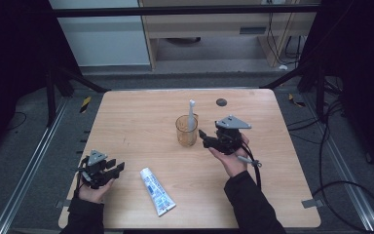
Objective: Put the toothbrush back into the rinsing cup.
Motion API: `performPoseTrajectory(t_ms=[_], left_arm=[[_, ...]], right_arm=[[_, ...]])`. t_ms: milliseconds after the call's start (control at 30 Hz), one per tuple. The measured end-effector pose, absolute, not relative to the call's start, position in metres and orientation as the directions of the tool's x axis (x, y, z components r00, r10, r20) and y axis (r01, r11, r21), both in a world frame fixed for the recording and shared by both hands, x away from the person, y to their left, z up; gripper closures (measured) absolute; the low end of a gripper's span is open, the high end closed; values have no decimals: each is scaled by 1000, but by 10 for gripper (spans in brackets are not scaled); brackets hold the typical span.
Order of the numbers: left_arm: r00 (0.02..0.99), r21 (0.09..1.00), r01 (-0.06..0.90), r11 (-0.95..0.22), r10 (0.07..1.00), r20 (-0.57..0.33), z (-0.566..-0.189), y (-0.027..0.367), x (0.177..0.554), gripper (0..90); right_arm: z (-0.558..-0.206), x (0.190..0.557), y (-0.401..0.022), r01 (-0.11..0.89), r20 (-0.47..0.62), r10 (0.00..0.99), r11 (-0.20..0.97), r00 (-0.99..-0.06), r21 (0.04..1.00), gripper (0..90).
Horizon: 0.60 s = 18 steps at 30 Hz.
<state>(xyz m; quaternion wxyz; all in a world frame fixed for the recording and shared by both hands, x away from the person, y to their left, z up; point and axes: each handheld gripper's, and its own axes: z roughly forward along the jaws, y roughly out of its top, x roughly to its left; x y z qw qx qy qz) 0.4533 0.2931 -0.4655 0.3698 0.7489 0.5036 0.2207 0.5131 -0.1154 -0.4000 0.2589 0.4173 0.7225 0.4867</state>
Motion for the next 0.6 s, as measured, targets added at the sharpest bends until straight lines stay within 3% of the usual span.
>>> performPoseTrajectory(t_ms=[267, 600], left_arm=[[423, 767, 592, -246, 905, -37, -464, 284, 442, 715], [507, 706, 618, -345, 862, -22, -468, 264, 427, 867]], right_arm=[[-408, 489, -151, 386, -17, 846, 261, -533, 885, 345], [-431, 464, -188, 436, -9, 855, 273, -518, 858, 365]])
